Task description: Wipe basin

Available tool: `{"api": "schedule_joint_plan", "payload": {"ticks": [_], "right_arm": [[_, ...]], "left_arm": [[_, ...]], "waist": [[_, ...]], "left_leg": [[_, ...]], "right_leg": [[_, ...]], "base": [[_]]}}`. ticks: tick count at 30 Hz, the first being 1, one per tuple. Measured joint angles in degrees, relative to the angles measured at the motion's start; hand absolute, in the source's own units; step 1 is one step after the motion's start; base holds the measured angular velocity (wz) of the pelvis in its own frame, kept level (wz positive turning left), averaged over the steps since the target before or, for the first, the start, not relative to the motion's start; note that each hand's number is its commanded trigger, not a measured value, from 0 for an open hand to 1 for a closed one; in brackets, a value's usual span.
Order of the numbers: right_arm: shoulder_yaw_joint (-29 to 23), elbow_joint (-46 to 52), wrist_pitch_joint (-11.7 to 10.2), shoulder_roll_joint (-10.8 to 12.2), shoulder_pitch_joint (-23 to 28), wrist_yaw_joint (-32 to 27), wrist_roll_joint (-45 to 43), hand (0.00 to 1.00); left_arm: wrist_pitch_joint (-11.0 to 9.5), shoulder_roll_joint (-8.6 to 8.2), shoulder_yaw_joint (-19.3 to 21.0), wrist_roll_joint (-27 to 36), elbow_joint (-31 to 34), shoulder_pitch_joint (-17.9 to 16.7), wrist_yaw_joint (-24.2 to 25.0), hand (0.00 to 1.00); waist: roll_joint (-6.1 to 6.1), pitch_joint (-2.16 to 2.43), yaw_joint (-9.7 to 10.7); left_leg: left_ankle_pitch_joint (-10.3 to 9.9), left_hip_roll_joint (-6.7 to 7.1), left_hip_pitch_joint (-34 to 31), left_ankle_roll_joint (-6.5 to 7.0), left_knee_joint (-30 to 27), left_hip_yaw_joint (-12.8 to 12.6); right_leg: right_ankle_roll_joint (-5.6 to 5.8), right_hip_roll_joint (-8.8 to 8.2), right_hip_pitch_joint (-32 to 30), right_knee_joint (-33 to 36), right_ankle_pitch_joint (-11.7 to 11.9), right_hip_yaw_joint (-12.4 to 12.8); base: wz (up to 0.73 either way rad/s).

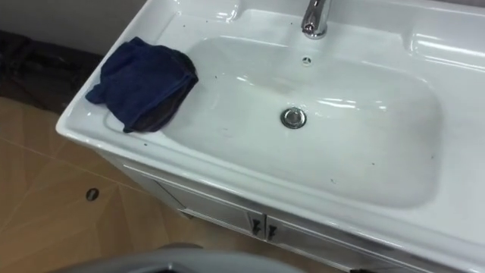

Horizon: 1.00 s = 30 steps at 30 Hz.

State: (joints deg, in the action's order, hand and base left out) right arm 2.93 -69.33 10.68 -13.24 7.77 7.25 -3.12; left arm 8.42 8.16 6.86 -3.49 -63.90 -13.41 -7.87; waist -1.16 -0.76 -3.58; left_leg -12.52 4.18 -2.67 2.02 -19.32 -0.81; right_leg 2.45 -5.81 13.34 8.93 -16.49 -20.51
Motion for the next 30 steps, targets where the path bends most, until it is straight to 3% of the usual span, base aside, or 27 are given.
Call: {"api": "schedule_joint_plan", "payload": {"ticks": [6, 25, 30], "right_arm": [[0.38, -0.03, 0.69, -0.07, -0.12, 1.69, -0.39, 0.0], [0.5, -0.07, 3.17, -0.2, -0.14, 5.22, -0.9, 0.0], [0.5, -0.06, 3.32, -0.2, -0.18, 5.43, -0.97, 0.0]], "left_arm": [[0.3, 0.05, -1.56, -1.2, -0.17, 2.43, 3.21, 0.0], [2.56, 0.11, -1.43, -4.96, -0.2, 1.26, 9.15, 0.0], [2.88, 0.12, -1.49, -5.78, -0.2, 1.35, 10.28, 0.0]], "waist": [[0.25, -0.02, 0.2], [-0.45, 0.18, 0.0], [-0.47, 0.19, -0.03]], "left_leg": [[-1.12, -0.51, -0.55, 0.31, -0.21, -0.54], [-1.43, -0.73, 0.16, 0.67, -1.46, -0.96], [-1.56, -1.37, -0.24, 0.77, -2.41, -0.94]], "right_leg": [[0.35, 0.03, -1.51, 2.43, 0.19, 1.07], [0.38, -0.1, -1.38, 3.82, 0.27, 1.6], [0.38, -0.03, -1.52, 4.0, 0.27, 1.69]], "base": [[-0.08], [-0.01], [-0.03]]}}
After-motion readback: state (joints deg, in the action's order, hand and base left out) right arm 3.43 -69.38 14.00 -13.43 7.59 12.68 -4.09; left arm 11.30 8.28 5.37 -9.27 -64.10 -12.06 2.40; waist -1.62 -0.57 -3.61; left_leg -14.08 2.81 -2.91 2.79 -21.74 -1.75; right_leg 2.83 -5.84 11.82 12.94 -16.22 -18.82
